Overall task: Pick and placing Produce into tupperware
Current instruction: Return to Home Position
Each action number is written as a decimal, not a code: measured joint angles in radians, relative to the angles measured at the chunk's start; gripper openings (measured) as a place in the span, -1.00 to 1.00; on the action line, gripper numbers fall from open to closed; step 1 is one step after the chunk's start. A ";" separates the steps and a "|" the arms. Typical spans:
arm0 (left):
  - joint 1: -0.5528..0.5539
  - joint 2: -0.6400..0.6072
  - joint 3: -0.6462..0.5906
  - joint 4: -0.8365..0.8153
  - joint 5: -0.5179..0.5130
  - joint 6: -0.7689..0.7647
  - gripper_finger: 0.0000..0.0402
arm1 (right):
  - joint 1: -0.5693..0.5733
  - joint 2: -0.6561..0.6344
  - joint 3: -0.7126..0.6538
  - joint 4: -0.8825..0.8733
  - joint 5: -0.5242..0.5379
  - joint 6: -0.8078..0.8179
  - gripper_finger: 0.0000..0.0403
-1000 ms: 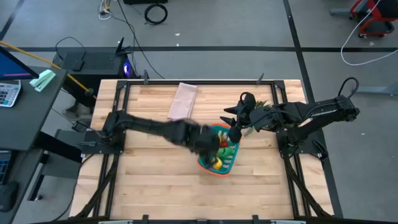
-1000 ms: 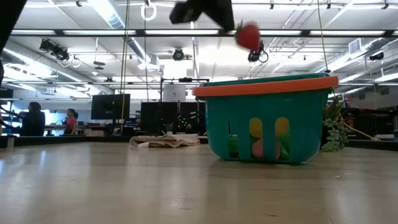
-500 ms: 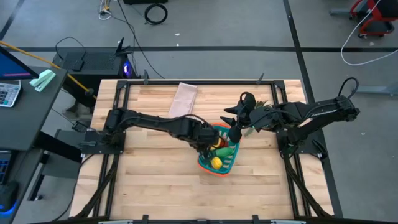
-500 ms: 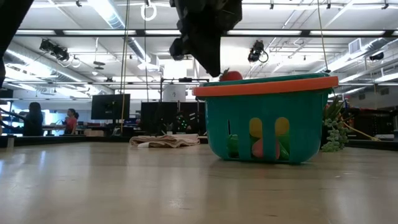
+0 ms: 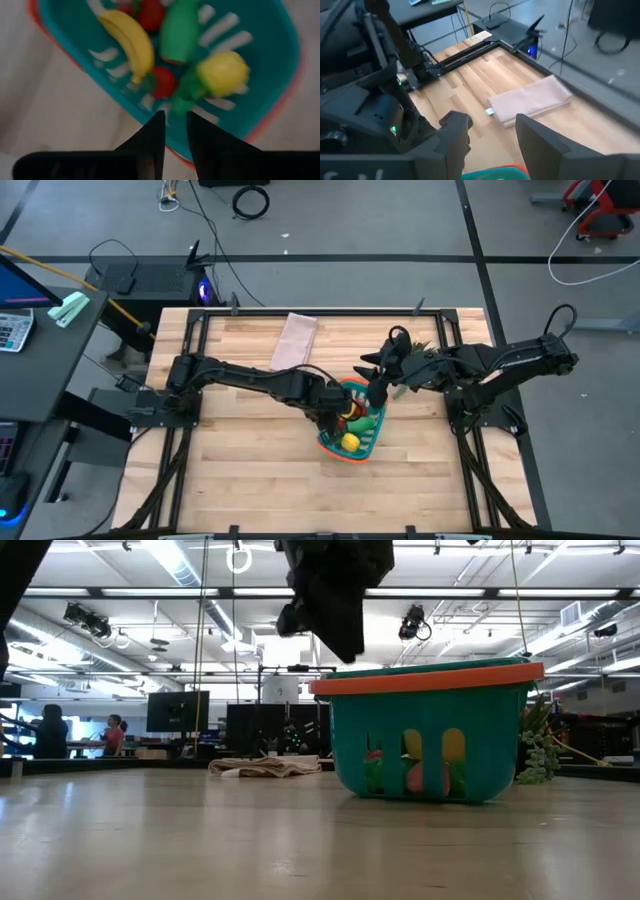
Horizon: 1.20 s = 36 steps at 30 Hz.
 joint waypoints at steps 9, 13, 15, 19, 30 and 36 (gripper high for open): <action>-0.008 -0.076 0.234 -0.315 0.100 0.111 -0.64 | 0.002 -0.034 0.013 -0.011 -0.281 0.178 -0.13; -0.007 -0.136 0.386 -0.459 0.098 0.191 -0.67 | 0.013 -0.070 0.056 -0.029 -0.404 0.249 -0.13; -0.007 -0.162 0.454 -0.536 0.096 0.184 -0.69 | 0.014 -0.089 0.073 -0.024 -0.435 0.255 -0.13; -0.004 -0.250 0.549 -0.615 0.042 0.143 -0.72 | 0.008 -0.127 0.107 -0.006 -0.440 0.168 -0.13; 0.016 -0.711 0.510 -0.643 -0.127 0.032 -0.79 | 0.038 -0.397 0.181 -0.207 -0.427 0.006 -0.13; 0.017 -0.942 0.509 -0.644 -0.276 0.031 -0.84 | 0.040 -0.582 0.164 -0.345 -0.299 -0.118 -0.13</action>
